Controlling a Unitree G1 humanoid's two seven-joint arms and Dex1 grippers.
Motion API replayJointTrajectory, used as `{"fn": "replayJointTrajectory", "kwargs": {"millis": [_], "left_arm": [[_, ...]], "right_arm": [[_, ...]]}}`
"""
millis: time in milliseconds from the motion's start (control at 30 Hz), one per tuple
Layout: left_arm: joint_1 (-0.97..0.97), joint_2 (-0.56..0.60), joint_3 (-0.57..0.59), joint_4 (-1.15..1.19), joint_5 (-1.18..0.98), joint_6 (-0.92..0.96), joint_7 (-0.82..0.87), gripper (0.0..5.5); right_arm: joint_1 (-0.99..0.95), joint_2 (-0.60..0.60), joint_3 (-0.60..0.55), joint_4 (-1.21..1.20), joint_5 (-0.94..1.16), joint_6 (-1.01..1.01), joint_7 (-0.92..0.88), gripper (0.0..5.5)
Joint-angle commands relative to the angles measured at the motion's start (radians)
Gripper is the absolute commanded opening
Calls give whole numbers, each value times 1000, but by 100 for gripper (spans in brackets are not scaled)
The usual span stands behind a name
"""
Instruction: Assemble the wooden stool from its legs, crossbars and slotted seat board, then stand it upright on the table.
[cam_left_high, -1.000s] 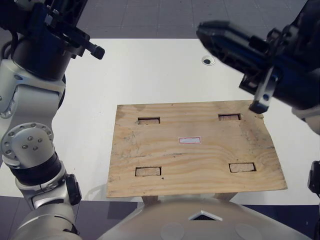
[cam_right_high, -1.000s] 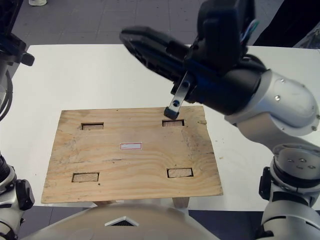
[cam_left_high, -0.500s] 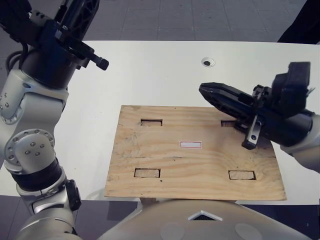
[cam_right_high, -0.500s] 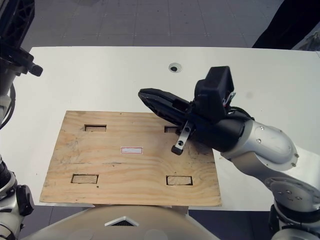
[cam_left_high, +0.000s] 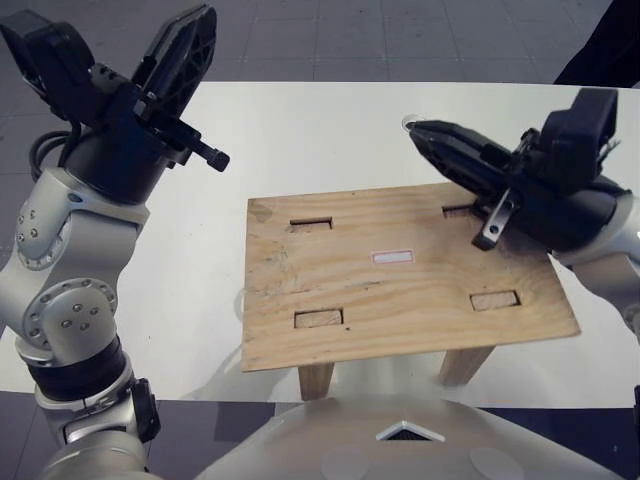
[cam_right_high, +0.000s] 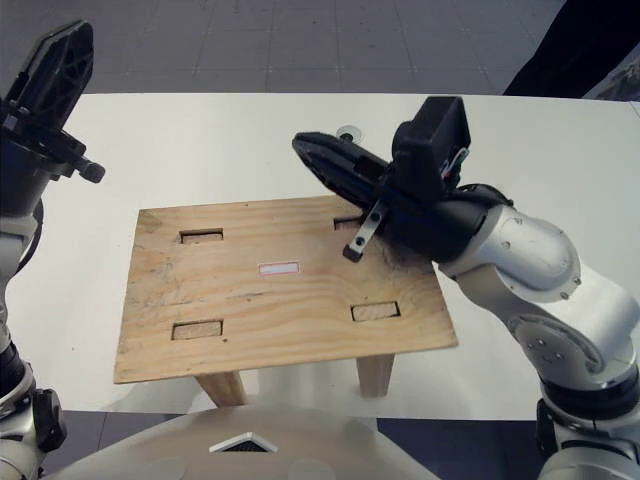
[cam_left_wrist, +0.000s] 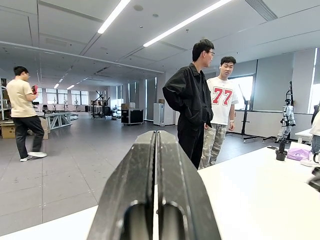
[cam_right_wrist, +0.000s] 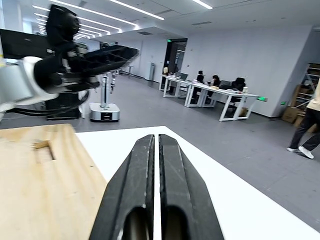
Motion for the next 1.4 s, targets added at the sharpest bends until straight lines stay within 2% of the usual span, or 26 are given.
{"fn": "replayJointTrajectory", "kwargs": {"millis": [33,433,600,800,967,1167,1400], "left_arm": [[12,4,-16,-8,31,21,-5,10],[19,-7,-37,-3,62,17,-15,10],[45,-14,-49,-20,74,5,-31,10],[57,-22,-75,55,251,-69,-78,10],[22,-73,-79,108,380,-156,-69,10],[10,-110,-81,134,443,-195,-77,10],[71,-140,-81,140,515,-211,-71,10]], "right_arm": [[88,16,184,254,-170,171,17,13],[-16,159,187,510,-374,96,62,13],[-1,191,177,446,-370,105,78,13],[-13,212,69,303,-262,98,80,13],[-61,261,-43,214,-184,89,19,13],[-124,306,-112,234,-191,80,-9,13],[-120,295,-219,216,-220,71,-35,13]]}}
